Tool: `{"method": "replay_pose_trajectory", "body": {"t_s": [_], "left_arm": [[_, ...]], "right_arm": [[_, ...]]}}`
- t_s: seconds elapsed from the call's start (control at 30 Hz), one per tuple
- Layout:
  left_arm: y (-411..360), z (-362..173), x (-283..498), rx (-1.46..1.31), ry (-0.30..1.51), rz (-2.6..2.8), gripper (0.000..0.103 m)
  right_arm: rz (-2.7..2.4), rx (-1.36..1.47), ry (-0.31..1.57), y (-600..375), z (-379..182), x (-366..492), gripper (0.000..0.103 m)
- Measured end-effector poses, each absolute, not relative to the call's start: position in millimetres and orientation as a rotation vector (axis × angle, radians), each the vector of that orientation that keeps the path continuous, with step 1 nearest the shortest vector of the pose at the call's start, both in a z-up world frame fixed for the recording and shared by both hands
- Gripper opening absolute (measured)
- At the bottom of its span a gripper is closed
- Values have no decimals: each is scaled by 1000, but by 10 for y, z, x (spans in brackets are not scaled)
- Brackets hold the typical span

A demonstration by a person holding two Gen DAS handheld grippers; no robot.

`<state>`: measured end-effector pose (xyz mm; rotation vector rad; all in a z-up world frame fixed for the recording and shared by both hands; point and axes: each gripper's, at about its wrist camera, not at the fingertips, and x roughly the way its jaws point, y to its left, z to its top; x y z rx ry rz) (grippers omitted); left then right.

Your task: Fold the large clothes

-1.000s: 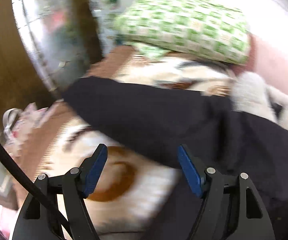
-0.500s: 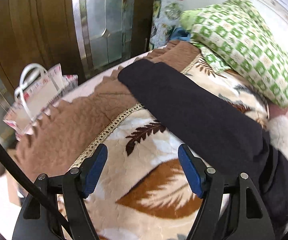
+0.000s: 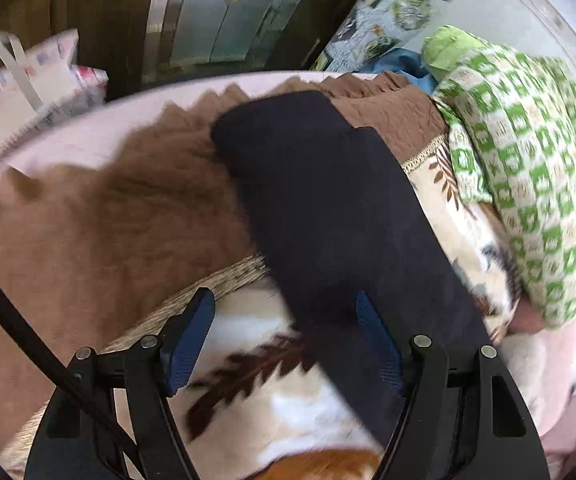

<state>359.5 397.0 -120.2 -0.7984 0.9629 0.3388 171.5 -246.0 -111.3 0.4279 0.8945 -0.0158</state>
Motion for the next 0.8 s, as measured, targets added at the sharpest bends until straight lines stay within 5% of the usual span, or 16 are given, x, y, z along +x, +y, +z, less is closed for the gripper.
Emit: {"method": "replay_pose_trajectory", "body": {"t_s": [0.1, 0.27, 0.3, 0.33, 0.43, 0.53, 0.8], "left_arm": [[4018, -1249, 3704, -854, 938, 330, 82], [3974, -1216, 3917, -801, 940, 311, 82], [3957, -1209, 3933, -785, 942, 328, 71], [3952, -1203, 3944, -772, 947, 345, 49], [3913, -1158, 3962, -757, 972, 354, 17], [3732, -863, 3916, -672, 938, 369, 9], [2380, 228, 3692, -351, 788, 186, 8]], "right_arm": [[-12, 468, 886, -2544, -1201, 1549, 86], [-22, 506, 879, -2691, -1262, 1517, 86], [-27, 506, 879, -2701, -1282, 1537, 86], [-30, 505, 882, -2704, -1306, 1540, 86], [-27, 515, 901, -2728, -1396, 1568, 86], [-20, 504, 897, -2722, -1399, 1574, 86], [-5, 511, 855, -2724, -1277, 1536, 86]]}}
